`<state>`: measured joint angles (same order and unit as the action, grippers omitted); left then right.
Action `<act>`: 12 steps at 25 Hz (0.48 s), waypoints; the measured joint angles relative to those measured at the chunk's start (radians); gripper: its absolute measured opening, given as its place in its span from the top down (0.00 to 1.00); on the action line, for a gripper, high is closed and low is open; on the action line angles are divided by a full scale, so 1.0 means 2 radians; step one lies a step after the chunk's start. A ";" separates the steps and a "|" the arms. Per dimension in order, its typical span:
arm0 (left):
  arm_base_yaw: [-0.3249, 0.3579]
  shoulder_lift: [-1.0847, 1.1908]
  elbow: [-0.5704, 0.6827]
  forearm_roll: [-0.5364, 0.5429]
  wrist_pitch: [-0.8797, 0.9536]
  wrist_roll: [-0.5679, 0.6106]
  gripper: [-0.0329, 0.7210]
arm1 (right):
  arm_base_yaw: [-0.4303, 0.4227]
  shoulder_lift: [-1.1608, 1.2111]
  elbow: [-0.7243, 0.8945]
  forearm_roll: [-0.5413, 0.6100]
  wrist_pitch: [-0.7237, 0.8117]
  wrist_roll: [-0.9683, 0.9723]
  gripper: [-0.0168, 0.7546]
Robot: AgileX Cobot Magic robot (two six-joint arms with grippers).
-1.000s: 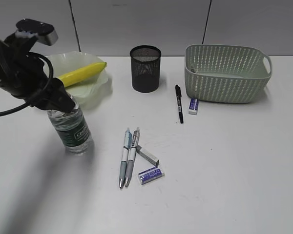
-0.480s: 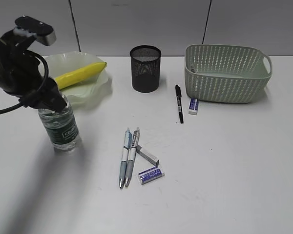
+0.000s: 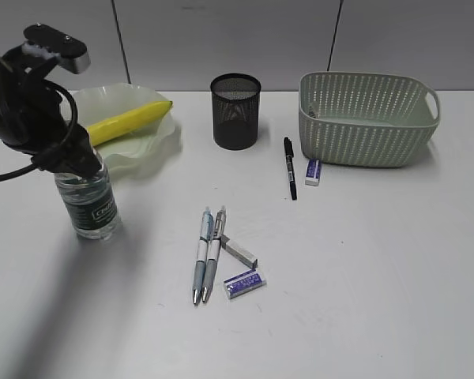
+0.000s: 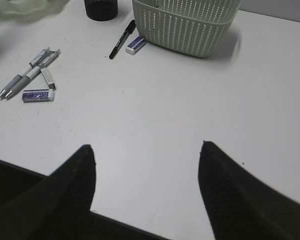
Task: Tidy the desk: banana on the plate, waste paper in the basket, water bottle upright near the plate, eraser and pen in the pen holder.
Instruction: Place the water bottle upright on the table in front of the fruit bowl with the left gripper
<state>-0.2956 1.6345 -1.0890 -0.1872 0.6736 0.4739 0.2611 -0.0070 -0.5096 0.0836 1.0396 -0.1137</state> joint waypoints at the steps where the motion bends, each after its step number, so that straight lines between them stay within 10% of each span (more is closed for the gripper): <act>1: 0.000 0.000 0.000 0.001 -0.001 -0.001 0.41 | 0.000 0.000 0.000 0.000 0.000 0.000 0.32; 12: 0.000 -0.012 -0.003 0.001 -0.008 -0.015 0.20 | 0.000 0.000 0.000 0.000 0.000 0.000 0.32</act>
<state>-0.2956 1.6100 -1.0947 -0.1843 0.6573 0.4430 0.2611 -0.0070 -0.5096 0.0836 1.0396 -0.1137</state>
